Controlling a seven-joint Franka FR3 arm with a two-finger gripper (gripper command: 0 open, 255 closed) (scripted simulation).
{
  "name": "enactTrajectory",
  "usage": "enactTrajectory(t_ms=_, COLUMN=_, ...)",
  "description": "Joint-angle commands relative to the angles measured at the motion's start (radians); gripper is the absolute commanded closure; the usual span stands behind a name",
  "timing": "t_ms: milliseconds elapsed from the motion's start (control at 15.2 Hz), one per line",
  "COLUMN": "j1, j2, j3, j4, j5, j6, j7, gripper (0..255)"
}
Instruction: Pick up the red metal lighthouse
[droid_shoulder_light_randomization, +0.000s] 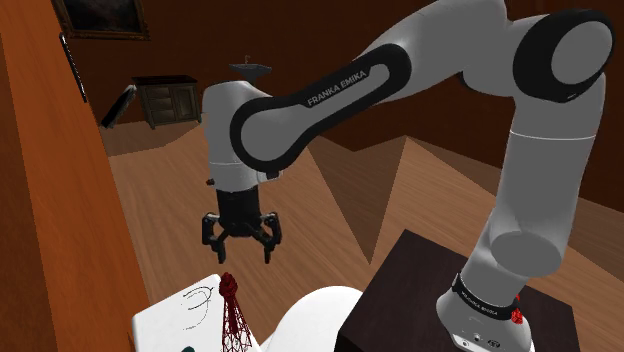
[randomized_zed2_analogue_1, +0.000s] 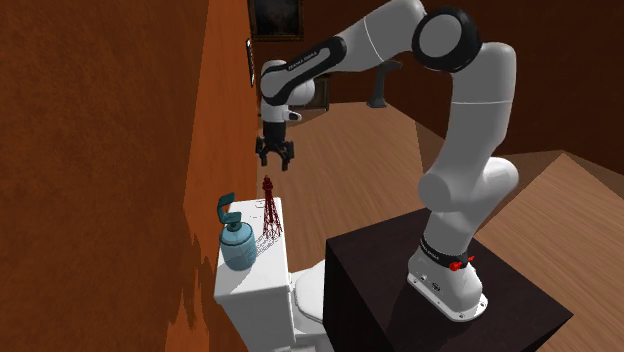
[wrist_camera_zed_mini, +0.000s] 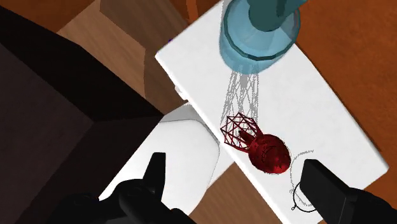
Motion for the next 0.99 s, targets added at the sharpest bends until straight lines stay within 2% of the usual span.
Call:
enactTrajectory(t_ms=0, j1=0.034, j2=0.093, j3=-0.018, j4=0.063, j5=-0.047, j6=0.024, j7=0.097, gripper=0)
enactTrajectory(t_ms=198, j1=0.082, j2=0.199, j3=-0.053, j4=0.151, j5=-0.092, j6=0.039, j7=0.192, gripper=0)
enactTrajectory(t_ms=792, j1=0.099, j2=0.253, j3=-0.073, j4=0.118, j5=-0.118, j6=0.120, j7=0.192, gripper=0)
enactTrajectory(t_ms=858, j1=0.099, j2=0.253, j3=-0.073, j4=0.119, j5=-0.118, j6=0.120, j7=0.192, gripper=255)
enactTrajectory(t_ms=924, j1=0.098, j2=0.252, j3=-0.073, j4=0.118, j5=-0.117, j6=0.120, j7=0.192, gripper=255)
